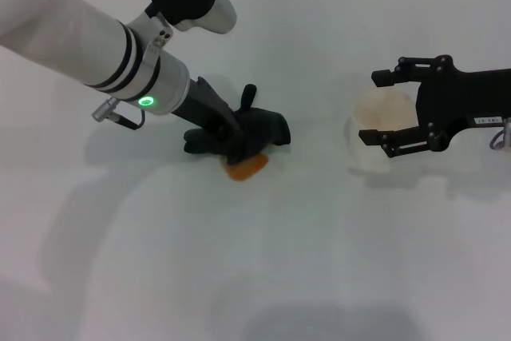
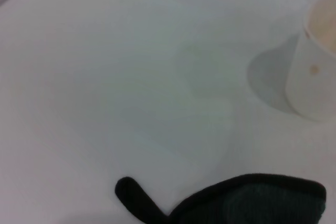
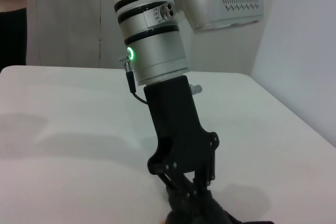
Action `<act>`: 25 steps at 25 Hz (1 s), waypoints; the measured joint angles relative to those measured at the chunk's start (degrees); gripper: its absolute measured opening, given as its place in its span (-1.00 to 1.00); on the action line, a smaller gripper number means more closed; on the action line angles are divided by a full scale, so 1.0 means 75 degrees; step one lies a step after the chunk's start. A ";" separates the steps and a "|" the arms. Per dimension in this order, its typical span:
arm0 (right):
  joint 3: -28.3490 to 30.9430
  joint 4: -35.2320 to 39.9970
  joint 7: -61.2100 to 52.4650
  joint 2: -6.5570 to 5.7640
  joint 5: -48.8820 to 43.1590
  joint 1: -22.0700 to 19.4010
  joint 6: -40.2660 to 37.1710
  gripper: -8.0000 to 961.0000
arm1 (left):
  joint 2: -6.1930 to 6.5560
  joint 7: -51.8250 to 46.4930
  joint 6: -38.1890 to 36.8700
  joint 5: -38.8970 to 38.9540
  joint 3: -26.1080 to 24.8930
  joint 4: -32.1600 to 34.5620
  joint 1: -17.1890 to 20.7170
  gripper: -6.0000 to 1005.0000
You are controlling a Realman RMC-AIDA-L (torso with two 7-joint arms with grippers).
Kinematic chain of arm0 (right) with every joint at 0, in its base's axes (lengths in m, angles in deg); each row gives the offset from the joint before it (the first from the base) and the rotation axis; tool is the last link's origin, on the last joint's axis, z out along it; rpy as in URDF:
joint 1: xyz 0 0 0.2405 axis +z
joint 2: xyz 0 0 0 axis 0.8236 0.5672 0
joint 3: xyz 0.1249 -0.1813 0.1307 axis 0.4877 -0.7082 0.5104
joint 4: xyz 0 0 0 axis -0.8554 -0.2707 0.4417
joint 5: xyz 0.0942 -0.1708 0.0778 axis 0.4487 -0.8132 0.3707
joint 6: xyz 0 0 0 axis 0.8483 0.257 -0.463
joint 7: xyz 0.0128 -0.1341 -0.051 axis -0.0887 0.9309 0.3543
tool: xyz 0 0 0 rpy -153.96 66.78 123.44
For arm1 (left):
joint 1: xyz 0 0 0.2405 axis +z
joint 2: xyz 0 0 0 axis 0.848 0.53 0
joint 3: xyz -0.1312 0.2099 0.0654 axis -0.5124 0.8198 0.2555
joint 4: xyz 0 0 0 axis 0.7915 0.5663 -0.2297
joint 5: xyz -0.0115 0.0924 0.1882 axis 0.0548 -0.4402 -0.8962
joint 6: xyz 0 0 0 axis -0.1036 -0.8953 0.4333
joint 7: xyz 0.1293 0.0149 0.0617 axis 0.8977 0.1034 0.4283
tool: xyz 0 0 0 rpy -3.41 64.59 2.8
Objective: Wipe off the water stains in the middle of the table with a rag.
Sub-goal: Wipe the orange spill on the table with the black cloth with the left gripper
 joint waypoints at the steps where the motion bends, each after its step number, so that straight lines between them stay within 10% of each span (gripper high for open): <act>1: 0.0000 -0.0001 0.0000 0.0000 0.0000 0.0000 0.0003 0.77 | 0.0001 0.0000 0.0000 0.0016 0.0000 0.0061 0.0015 -0.80; 25: 0.0199 -0.0009 0.0000 -0.0017 -0.0023 0.0036 0.0085 0.77 | -0.0013 0.0105 -0.0688 0.0081 0.0761 0.0678 0.0074 -0.80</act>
